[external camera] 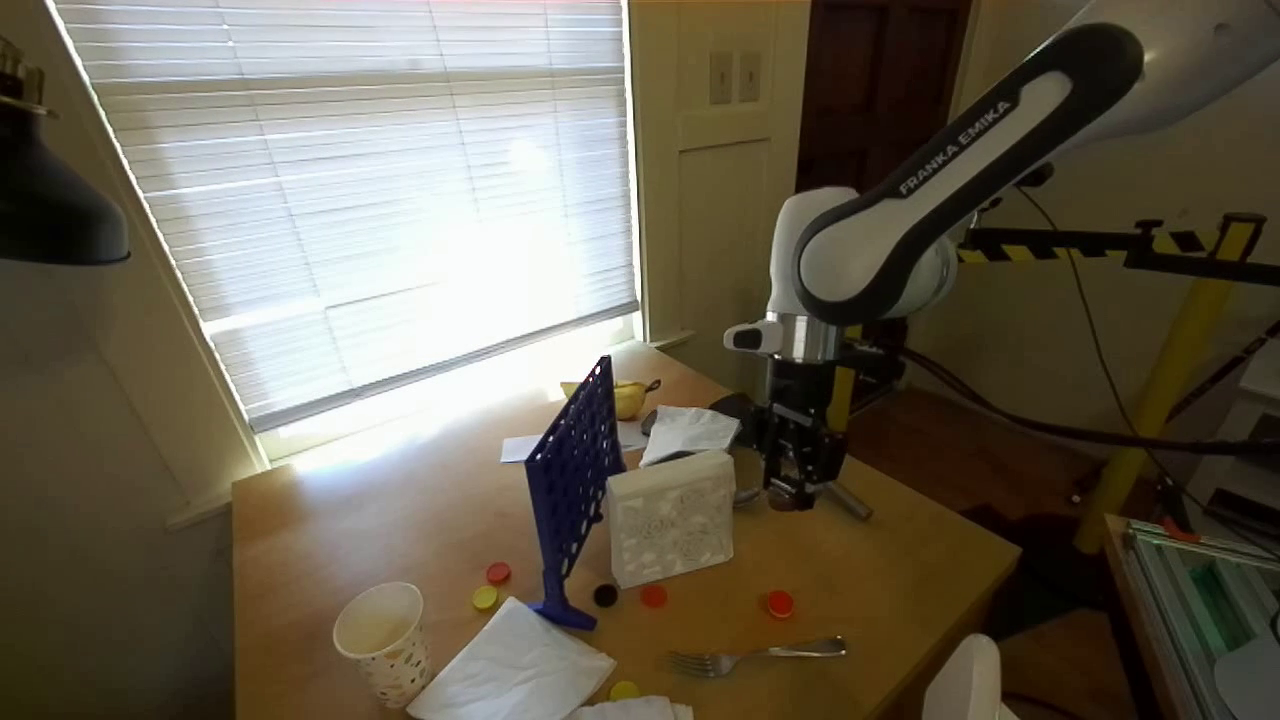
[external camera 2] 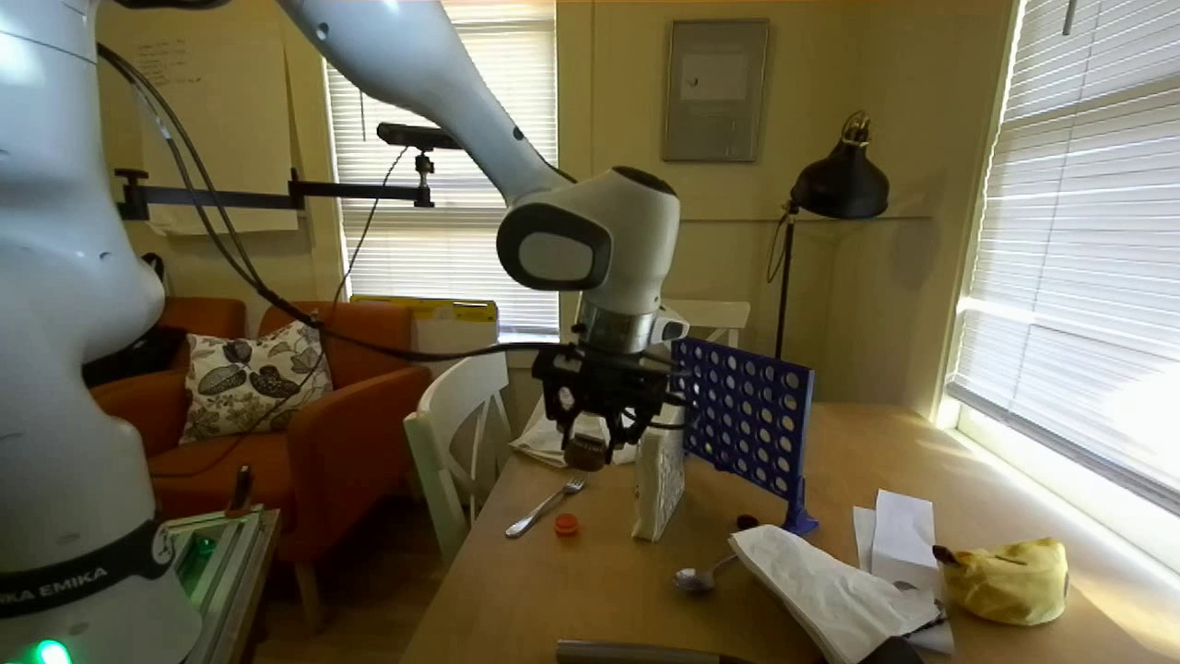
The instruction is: Put the brown object on top of the towel on the left.
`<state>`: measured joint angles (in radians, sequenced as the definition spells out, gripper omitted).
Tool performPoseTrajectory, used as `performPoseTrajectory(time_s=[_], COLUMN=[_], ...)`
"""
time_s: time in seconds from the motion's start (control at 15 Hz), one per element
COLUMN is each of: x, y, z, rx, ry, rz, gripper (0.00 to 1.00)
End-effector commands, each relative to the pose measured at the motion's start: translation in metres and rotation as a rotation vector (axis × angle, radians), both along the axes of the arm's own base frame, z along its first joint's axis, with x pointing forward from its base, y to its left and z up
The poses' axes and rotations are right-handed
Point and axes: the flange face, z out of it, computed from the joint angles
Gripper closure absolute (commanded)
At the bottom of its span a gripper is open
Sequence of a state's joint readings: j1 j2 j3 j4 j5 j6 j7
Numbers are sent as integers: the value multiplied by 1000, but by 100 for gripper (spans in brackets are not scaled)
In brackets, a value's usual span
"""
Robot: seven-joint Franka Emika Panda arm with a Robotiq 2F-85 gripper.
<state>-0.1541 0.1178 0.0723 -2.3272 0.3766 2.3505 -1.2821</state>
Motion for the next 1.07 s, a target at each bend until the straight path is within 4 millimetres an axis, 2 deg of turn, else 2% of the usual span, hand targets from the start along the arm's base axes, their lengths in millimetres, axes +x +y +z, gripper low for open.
performPoseTrajectory(time_s=[0.0, 0.2, 0.4, 0.6, 0.87, 0.93, 1.0], x=[-7, 5, 23, 36, 41, 32, 32], y=[14, 42, 78, 113, 155, 143, 149], z=[53, 84, 93, 76, 32, 48, 38], rx=[24, 54, 109, 67, 39, 23, 24], ry=[-55, -150, -264, -381, -388, -383, -370], rz=[-5, 46, 127, 208, 288, 261, 269], gripper=[67, 67, 67, 67, 67, 67, 42])
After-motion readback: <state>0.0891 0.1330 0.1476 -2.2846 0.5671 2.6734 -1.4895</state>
